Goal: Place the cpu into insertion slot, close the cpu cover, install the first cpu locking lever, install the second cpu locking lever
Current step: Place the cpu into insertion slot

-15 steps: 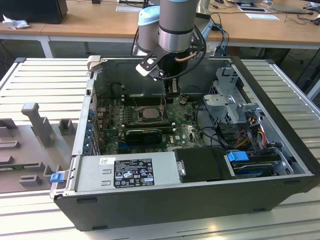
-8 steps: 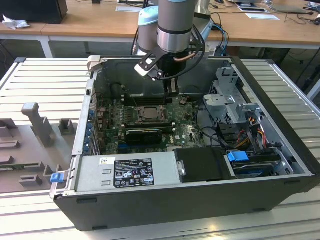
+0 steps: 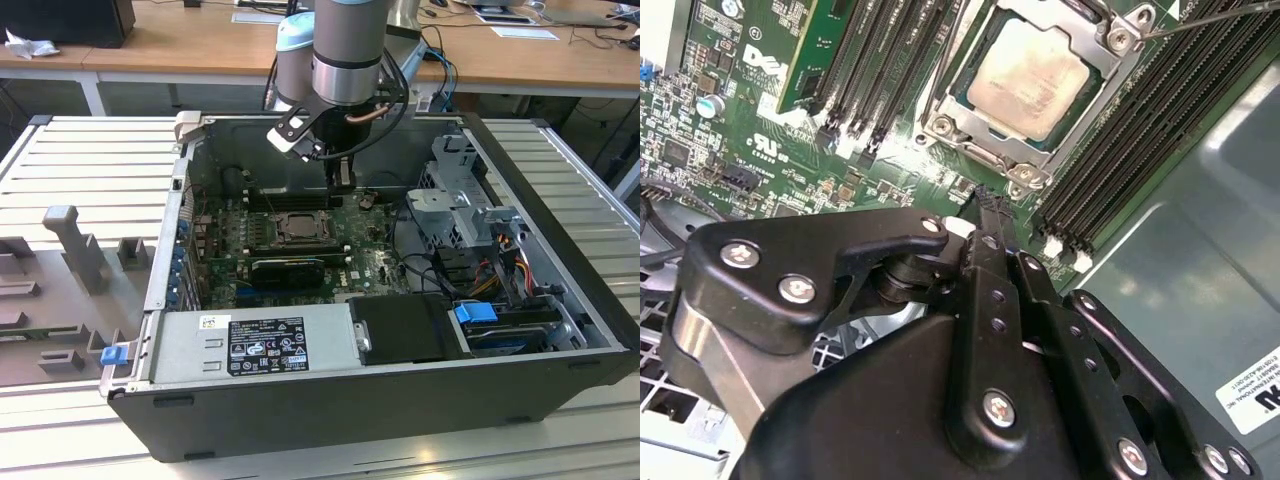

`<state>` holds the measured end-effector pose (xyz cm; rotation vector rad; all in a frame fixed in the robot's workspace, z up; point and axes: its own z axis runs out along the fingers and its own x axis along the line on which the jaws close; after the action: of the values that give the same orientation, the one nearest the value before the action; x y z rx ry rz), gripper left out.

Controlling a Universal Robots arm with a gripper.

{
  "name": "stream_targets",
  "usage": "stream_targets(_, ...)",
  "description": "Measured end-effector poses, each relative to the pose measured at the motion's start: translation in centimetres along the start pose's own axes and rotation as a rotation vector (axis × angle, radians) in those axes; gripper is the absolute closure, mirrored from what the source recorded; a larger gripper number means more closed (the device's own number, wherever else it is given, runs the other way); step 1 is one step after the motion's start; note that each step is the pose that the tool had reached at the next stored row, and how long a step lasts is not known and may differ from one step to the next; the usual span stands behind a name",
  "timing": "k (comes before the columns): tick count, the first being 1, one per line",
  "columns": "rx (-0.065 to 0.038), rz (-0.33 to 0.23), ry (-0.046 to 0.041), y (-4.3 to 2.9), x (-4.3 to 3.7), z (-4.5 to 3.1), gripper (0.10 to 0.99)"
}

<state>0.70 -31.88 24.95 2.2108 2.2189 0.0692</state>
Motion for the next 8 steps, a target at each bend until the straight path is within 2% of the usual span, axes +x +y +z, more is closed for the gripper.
stream_targets(6, 0.0, 0.0, 0.0001, -0.29, 0.0, -0.01, 0.98)
stream_targets(8, 0.0, 0.0, 0.0, -1.43, 0.0, 0.33, 0.98)
